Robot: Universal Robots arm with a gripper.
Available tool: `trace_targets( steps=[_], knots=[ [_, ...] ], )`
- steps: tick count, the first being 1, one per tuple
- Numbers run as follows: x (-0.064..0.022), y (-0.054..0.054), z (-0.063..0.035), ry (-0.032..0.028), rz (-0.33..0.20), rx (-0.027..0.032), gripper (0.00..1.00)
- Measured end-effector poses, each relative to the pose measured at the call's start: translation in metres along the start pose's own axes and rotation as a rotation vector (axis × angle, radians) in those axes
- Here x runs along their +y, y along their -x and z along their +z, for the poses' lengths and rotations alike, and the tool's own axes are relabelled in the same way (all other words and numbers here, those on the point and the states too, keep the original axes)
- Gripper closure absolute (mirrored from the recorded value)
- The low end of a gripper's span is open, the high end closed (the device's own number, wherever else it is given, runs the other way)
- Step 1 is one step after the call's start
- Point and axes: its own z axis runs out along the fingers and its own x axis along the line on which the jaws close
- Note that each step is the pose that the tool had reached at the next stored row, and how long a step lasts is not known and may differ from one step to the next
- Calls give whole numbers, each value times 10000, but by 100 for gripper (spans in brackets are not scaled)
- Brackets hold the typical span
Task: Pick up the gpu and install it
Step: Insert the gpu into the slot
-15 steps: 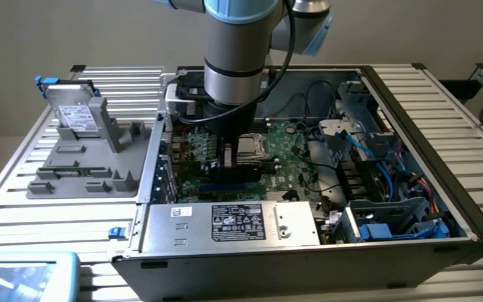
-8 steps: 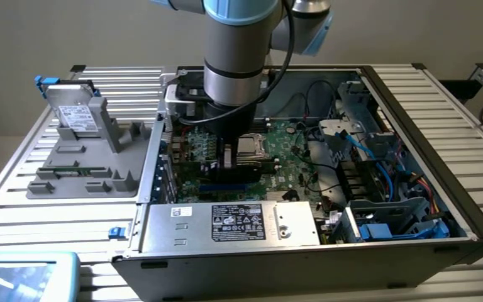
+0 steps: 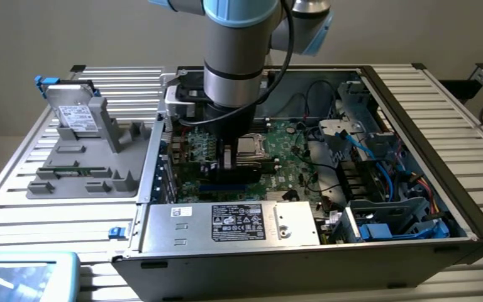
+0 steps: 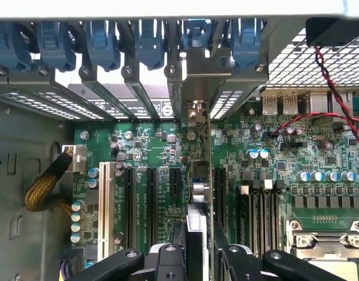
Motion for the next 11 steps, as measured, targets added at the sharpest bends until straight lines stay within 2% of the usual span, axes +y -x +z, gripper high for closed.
trace_targets(
  steps=[11],
  knots=[
    [7, 0, 5, -1, 0, 0, 71]
  ],
)
